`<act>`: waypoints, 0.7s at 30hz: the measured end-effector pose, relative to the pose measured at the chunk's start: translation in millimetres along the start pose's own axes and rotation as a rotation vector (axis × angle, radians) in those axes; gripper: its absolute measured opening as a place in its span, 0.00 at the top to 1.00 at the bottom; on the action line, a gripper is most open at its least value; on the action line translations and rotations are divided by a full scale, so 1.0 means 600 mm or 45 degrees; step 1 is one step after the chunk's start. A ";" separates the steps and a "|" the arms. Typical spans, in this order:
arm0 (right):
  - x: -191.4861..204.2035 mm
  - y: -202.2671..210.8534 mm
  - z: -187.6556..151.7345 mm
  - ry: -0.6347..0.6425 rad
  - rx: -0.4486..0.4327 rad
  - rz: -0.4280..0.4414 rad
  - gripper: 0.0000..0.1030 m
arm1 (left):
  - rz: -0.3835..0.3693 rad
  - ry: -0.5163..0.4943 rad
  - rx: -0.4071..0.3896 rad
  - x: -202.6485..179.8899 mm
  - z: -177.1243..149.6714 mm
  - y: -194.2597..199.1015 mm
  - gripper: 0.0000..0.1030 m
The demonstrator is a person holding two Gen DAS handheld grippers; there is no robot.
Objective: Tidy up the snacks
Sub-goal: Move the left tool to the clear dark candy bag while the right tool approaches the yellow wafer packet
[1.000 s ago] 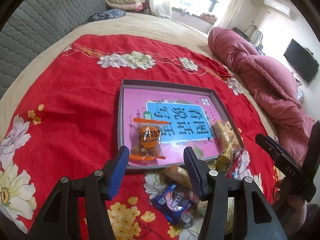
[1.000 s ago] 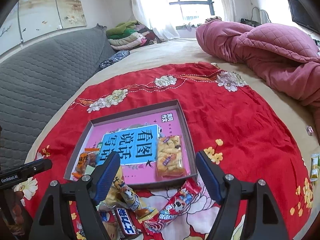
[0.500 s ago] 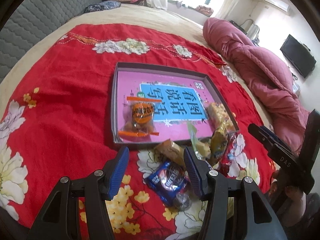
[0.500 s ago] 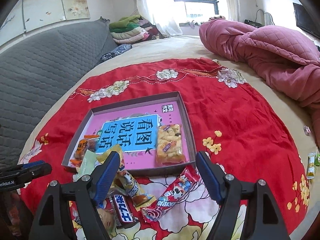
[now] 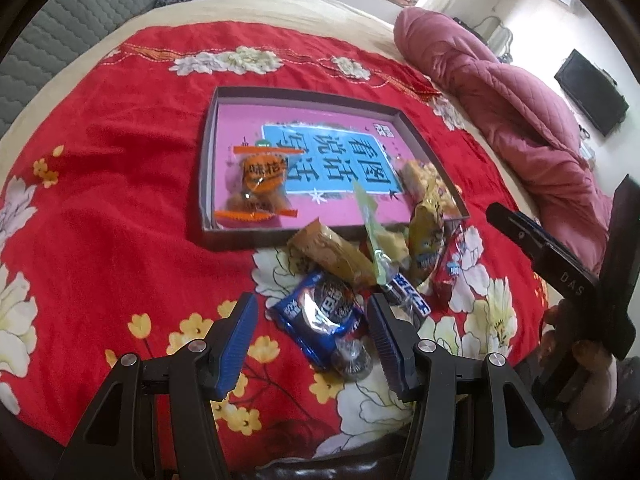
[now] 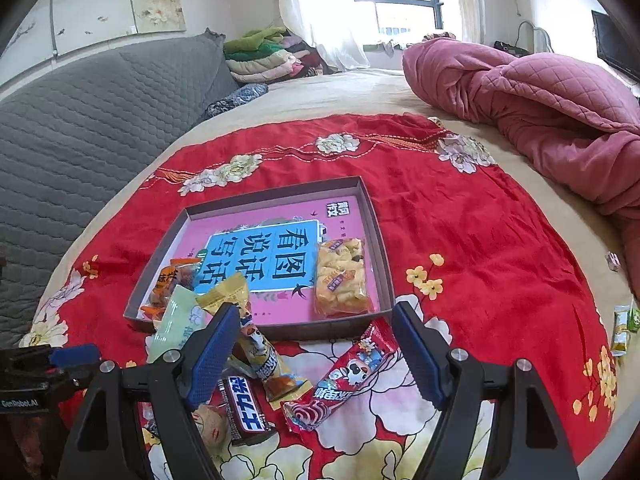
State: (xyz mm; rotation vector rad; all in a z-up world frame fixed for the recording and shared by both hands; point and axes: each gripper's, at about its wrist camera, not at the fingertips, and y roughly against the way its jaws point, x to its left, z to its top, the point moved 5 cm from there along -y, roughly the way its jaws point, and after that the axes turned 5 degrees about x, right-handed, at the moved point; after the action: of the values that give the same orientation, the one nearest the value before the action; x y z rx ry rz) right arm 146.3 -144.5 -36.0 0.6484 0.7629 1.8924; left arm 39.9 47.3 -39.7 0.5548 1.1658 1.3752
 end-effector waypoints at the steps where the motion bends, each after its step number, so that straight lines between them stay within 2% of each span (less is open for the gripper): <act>1: 0.001 -0.001 0.000 0.004 0.002 -0.001 0.25 | 0.001 0.001 0.009 -0.001 -0.002 -0.002 0.43; 21: 0.016 -0.014 -0.024 0.053 0.044 0.048 0.25 | -0.033 -0.032 0.173 -0.029 -0.049 -0.044 0.43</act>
State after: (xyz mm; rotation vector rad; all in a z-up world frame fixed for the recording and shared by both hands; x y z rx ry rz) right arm 137.1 -135.9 -50.8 0.6511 0.8168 1.9356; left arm 29.5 17.0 -68.6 0.6493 1.2480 1.2698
